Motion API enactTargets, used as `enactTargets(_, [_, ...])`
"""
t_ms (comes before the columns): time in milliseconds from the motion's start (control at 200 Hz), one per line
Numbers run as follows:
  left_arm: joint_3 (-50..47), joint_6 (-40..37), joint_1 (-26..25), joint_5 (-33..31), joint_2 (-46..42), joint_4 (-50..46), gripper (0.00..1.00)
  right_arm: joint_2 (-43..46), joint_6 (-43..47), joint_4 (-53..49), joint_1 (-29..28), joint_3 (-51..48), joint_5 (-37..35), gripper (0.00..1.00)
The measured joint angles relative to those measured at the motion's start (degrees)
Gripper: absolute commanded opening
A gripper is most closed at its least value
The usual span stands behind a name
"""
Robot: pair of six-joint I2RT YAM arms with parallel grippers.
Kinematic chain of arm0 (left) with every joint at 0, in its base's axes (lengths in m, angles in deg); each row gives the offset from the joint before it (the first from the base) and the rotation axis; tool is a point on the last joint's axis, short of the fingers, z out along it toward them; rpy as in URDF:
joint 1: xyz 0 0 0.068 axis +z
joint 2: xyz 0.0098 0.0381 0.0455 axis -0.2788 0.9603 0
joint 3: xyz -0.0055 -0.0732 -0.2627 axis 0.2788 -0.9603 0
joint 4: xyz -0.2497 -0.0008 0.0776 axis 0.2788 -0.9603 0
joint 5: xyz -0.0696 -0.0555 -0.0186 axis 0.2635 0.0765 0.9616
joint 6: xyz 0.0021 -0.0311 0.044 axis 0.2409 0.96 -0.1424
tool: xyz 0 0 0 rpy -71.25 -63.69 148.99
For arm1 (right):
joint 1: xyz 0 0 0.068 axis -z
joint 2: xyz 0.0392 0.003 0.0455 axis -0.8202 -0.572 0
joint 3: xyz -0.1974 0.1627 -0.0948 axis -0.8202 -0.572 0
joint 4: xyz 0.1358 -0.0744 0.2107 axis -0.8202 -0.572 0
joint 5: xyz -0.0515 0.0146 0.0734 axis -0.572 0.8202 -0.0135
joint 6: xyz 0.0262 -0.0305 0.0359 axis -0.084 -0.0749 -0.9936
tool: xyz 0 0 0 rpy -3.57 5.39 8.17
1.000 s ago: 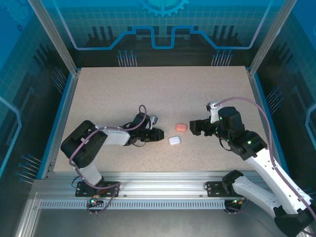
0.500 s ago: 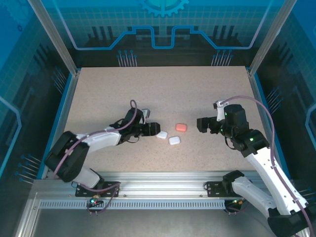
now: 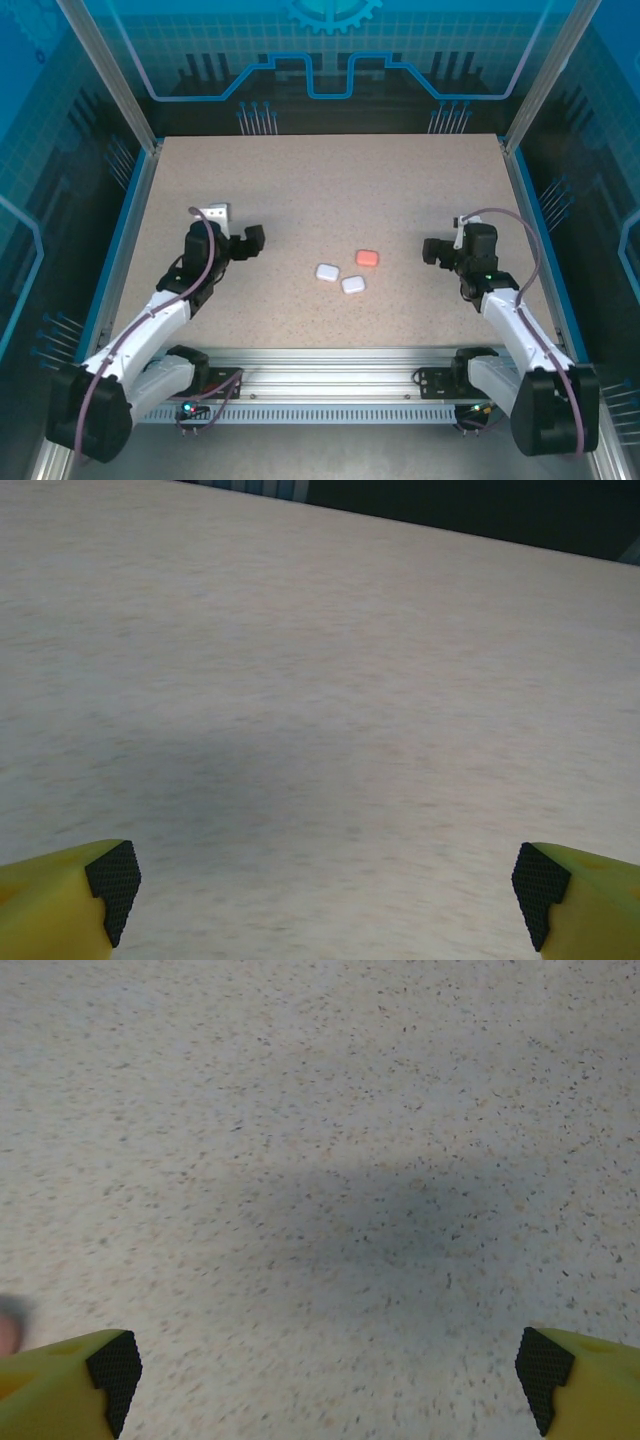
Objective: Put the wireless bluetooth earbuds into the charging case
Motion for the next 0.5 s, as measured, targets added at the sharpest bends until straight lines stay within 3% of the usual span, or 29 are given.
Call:
enactTargets(150, [-4.9,-4.0,5.7,-1.8,4.2,7.0,0.99,-8.2,1.8,17.8,0.1,-4.2,1.1,1.00])
enactTargets(500, [-7.8,-13.0,7.8,0.4,24.7,35.3,0.99,-25.2,8.4,44.3,-0.3,-5.2,4.9,1.00])
